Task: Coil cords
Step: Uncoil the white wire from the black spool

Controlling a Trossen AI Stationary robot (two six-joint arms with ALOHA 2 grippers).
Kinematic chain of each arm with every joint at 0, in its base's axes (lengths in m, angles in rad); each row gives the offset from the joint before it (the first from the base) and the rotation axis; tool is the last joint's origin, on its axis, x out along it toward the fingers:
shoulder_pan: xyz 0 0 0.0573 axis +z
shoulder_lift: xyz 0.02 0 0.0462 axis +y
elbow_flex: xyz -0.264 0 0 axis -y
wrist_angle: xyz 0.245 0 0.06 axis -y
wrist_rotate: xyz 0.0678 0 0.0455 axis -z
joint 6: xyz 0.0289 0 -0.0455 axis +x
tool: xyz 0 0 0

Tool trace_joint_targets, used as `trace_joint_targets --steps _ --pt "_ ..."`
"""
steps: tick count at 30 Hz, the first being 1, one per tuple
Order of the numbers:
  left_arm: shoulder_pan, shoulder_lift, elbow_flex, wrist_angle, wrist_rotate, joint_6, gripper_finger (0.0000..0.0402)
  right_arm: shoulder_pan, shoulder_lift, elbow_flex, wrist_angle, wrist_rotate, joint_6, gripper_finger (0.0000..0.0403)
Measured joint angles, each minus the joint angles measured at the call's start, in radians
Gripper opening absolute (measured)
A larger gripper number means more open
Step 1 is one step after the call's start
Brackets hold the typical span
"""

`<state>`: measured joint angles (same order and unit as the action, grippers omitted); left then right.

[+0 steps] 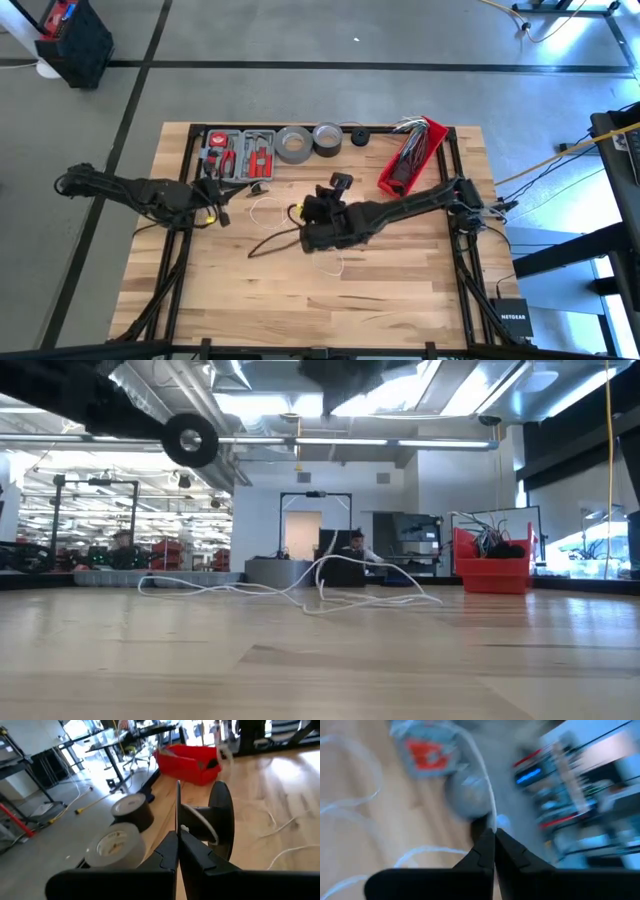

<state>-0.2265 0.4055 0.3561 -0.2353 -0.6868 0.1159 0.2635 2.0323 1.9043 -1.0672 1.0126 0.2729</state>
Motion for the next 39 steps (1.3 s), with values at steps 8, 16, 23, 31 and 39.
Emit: trace_joint_targets --steps 8,16,23,31,39 --pt "0.074 0.093 0.000 -0.068 -0.004 -0.026 0.0000 0.138 -0.001 0.053 -0.020 0.500 -0.011 0.0005" --pt "0.160 0.172 0.000 -0.065 -0.003 -0.091 0.0000 0.182 -0.001 0.053 -0.026 0.504 -0.070 0.0005" --pt "0.226 0.209 0.001 -0.066 -0.001 -0.114 0.0000 0.179 -0.001 0.053 0.002 0.425 -0.069 0.0005" --pt "0.230 0.212 0.001 -0.072 -0.007 -0.109 0.0000 0.130 -0.001 0.051 0.023 0.180 0.013 0.0024" --pt "0.229 0.212 0.001 -0.070 -0.006 -0.097 0.0000 0.093 0.000 0.050 -0.077 -0.118 0.038 0.0100"
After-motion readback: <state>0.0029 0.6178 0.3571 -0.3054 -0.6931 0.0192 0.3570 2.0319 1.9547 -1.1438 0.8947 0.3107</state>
